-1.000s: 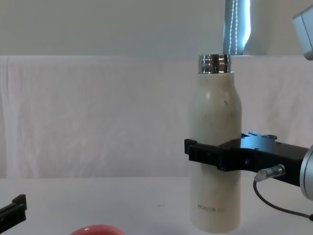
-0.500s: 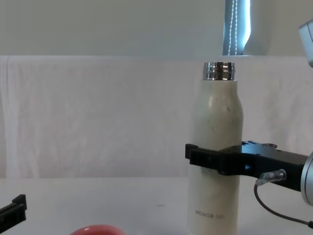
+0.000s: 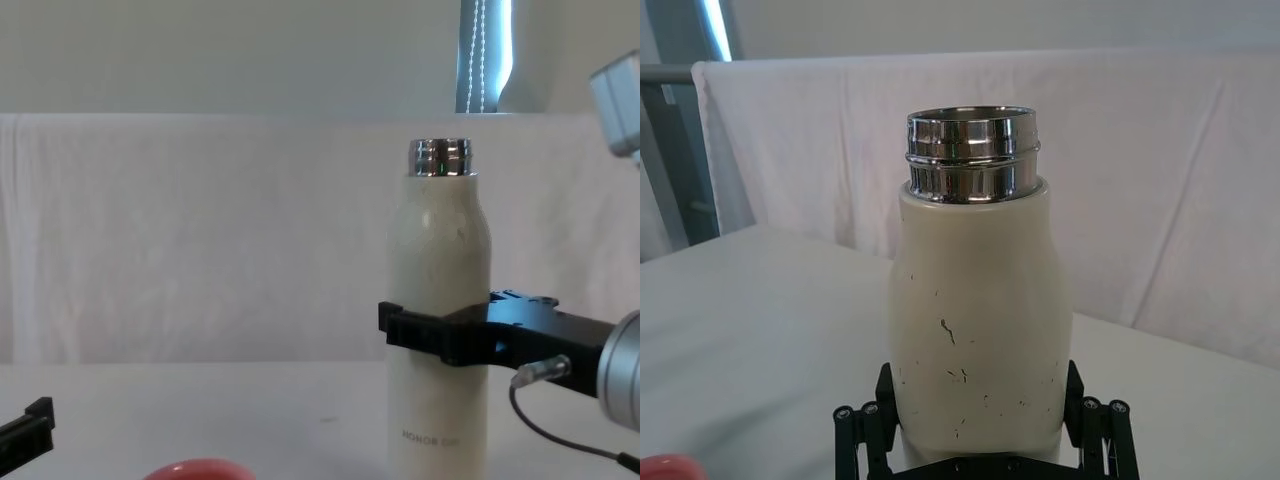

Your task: Grasp the thermos with one hand and pour water into the cup lid.

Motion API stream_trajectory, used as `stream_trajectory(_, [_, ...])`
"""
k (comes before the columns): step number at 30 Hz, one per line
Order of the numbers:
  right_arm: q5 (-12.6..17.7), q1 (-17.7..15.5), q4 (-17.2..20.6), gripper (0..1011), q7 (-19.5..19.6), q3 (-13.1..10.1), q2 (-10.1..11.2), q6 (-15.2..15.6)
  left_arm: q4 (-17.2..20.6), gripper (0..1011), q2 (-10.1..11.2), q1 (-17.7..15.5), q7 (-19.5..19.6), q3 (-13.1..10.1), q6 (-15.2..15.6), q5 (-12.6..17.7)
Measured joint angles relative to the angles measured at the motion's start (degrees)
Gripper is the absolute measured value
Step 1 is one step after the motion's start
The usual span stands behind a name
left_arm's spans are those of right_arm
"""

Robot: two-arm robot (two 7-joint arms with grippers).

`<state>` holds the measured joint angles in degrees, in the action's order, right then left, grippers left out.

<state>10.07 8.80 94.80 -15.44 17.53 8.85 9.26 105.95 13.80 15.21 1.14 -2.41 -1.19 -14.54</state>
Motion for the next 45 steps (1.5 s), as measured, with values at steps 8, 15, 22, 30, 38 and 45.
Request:
stream_trajectory(8, [0.08, 3.82, -6.2, 957, 0.68, 0.88, -0.86, -1.87, 0.0, 1001, 0.0, 0.0, 0.0, 0.0, 0.0, 0.0])
stream_trajectory(15, [0.74, 6.14, -10.35, 957, 1.36, 0.92, -1.9, -3.55, 0.0, 1001, 0.0, 0.0, 0.0, 0.0, 0.0, 0.0])
stream_trajectory(22, [1.28, 6.82, -12.12, 957, 1.6, 1.01, -2.37, -4.38, 0.0, 1001, 0.0, 0.0, 0.0, 0.0, 0.0, 0.0])
stream_trajectory(30, [1.87, 6.37, -12.35, 957, 1.6, 1.33, -2.42, -4.95, 0.0, 1001, 0.0, 0.0, 0.0, 0.0, 0.0, 0.0])
stream_trajectory(38, [2.27, 6.23, -12.69, 957, 1.59, 1.45, -2.53, -5.37, 0.0, 1001, 0.0, 0.0, 0.0, -0.01, 0.0, 0.0])
stream_trajectory(45, [2.37, 6.18, -13.31, 957, 1.6, 1.85, -2.59, -5.65, 0.0, 1001, 0.0, 0.0, 0.0, 0.0, 0.0, 0.0])
